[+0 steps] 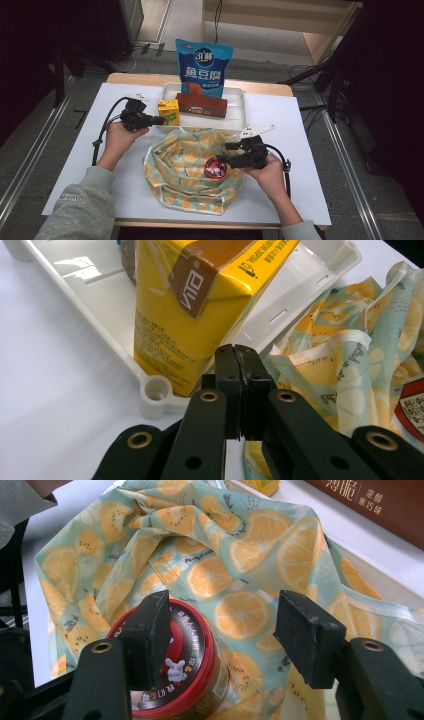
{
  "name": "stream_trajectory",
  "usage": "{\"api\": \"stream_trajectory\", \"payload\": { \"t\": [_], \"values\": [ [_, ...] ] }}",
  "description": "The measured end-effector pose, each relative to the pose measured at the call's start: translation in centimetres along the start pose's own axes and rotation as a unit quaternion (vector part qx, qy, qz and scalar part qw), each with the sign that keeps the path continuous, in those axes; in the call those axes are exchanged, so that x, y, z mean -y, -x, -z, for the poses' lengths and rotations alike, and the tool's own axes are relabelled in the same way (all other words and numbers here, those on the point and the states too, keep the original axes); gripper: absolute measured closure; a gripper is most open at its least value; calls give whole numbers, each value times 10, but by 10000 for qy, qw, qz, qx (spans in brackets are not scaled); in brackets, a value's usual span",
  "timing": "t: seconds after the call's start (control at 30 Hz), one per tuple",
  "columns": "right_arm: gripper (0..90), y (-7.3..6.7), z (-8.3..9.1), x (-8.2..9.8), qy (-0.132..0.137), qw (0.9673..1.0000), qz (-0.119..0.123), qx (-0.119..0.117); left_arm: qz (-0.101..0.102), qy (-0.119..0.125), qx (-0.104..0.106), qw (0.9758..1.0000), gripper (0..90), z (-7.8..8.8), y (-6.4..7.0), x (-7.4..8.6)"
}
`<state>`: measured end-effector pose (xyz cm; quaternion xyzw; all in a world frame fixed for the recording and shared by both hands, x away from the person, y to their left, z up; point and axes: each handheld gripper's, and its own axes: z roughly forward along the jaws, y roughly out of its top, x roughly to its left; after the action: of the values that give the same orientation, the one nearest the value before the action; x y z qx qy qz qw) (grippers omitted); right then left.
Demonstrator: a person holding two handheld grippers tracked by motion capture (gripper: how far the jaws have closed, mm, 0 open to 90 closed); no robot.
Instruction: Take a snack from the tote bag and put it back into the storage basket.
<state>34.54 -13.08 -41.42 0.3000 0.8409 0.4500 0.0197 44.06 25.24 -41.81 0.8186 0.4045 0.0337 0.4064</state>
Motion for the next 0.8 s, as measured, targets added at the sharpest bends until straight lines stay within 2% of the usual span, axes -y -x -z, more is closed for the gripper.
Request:
{"api": "stream_trajectory", "payload": {
  "t": [0.47, 0.73, 0.8],
  "values": [
    [400, -1, 1, 0, 11, 10000, 26, 1, 91, -83, 34, 9999, 883, -1, -3, 1],
    [400, -1, 1, -1, -7, 10000, 26, 2, 85, -87, 140, 9998, 813, 1, 1, 0],
    [400, -1, 1, -1, -10, 10000, 31, 6, 120, -62, 219, 9997, 760, 2, 1, 0]
  ]
}}
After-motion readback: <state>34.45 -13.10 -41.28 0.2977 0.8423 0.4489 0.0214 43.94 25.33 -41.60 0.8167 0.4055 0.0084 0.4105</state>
